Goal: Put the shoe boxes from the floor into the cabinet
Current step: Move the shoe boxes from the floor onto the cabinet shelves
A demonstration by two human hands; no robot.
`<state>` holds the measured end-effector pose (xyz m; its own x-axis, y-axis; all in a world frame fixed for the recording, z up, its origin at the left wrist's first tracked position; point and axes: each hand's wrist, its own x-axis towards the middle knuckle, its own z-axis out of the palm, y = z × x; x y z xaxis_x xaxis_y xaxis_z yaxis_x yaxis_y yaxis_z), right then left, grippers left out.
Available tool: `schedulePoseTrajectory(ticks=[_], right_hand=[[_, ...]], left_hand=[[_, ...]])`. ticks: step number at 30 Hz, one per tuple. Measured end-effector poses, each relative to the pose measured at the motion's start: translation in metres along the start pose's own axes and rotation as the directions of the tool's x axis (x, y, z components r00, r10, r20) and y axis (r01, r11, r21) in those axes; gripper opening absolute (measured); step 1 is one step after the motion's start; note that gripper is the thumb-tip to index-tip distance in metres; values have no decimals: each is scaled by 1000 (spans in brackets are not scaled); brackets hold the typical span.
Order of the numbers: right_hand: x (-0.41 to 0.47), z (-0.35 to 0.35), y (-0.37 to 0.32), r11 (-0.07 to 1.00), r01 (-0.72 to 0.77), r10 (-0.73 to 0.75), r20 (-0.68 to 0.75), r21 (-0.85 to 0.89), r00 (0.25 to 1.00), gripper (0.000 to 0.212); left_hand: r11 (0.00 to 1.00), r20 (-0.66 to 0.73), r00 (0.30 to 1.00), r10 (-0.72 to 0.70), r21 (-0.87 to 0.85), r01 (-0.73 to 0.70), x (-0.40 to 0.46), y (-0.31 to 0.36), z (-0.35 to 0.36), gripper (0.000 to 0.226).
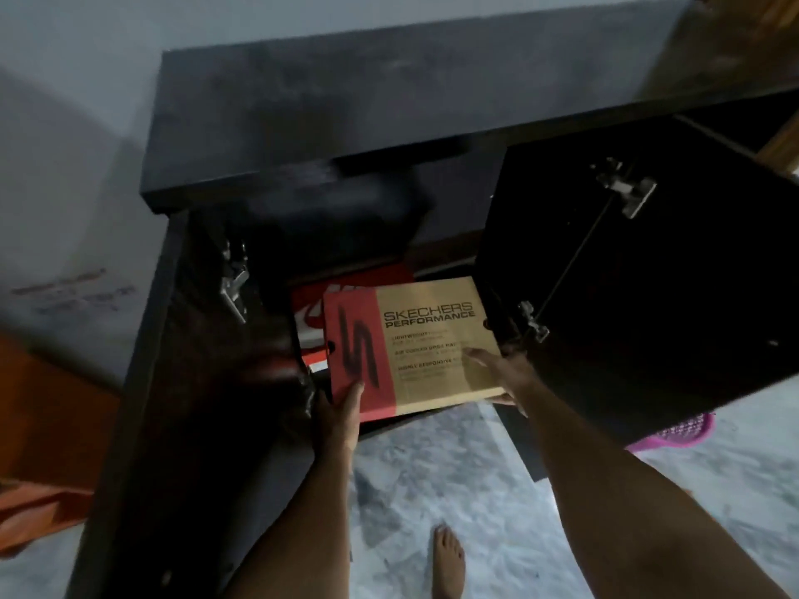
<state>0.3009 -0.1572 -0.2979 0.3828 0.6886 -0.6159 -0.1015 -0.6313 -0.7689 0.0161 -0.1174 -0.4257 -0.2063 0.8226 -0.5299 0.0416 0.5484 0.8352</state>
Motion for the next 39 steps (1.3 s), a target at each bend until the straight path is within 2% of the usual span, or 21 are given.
schedulePoseTrajectory(ticks=[3, 5, 8, 9, 11, 12, 15, 17, 19, 21, 23, 24, 26, 29, 30, 32, 35, 39], right_hand=[[46, 19, -35, 999, 48, -46, 74, -15, 996, 27], [82, 31, -51, 1000, 1, -3, 121, 13, 993, 17], [137, 51, -64, 985, -62, 35, 165, 158, 986, 30], [151, 59, -67, 977, -86, 48, 192, 195, 980, 25], [174, 76, -72, 959, -134, 74, 238, 249, 969, 10], [182, 83, -73, 954, -150, 81, 257, 260, 963, 11], [193, 98, -74, 950, -175, 90, 308, 260, 947, 39], [194, 100, -73, 963, -186, 115, 332, 193, 936, 48], [193, 95, -68, 974, -198, 153, 323, 110, 934, 68], [188, 86, -62, 977, -208, 182, 301, 55, 936, 92], [169, 71, -60, 977, -212, 202, 256, 8, 945, 98], [155, 62, -60, 979, -204, 203, 226, -20, 953, 95], [127, 41, -52, 985, -155, 165, 148, -81, 975, 79], [83, -4, -14, 982, -100, 108, 40, -161, 993, 61], [63, -24, 1, 967, -130, 139, 28, -219, 990, 61], [20, -70, 36, 940, -180, 186, -8, -290, 983, 65], [-42, -142, 96, 938, -250, 229, -113, -240, 967, 74], [-110, -240, 181, 928, -363, 330, -270, -84, 904, 76]], left_hand=[[996, -62, 998, -29, -90, 24, 15, 19, 10, 83], [990, -113, 992, -51, -134, 35, 11, 49, 21, 86], [958, -211, 976, -52, -287, -11, 35, 74, 39, 49], [934, -251, 965, -74, -356, -21, 46, 80, 44, 36], [847, -258, 956, -142, -532, -18, 64, 98, 53, 29], [802, -223, 960, -168, -597, 1, 74, 101, 55, 32], [732, -154, 966, -207, -679, 49, 83, 116, 57, 49], [743, -174, 964, -199, -668, 33, 80, 125, 54, 48], [770, -209, 956, -207, -637, 27, 70, 132, 56, 42], [837, -285, 933, -221, -546, 31, 57, 133, 61, 43], [940, -343, 918, -197, -333, 77, 52, 114, 63, 50], [973, -310, 932, -189, -188, 135, 54, 97, 68, 52], [972, -136, 973, -189, 114, 205, 37, 76, 85, 36], [883, 122, 970, -210, 449, 135, -33, 76, 122, 25], [842, 200, 952, -230, 531, 92, -49, 67, 133, 17], [749, 312, 915, -256, 663, -16, -88, 51, 159, 22], [631, 439, 838, -325, 760, -154, -156, 26, 200, 15], [532, 615, 712, -339, 749, -394, -244, -8, 254, 10]])
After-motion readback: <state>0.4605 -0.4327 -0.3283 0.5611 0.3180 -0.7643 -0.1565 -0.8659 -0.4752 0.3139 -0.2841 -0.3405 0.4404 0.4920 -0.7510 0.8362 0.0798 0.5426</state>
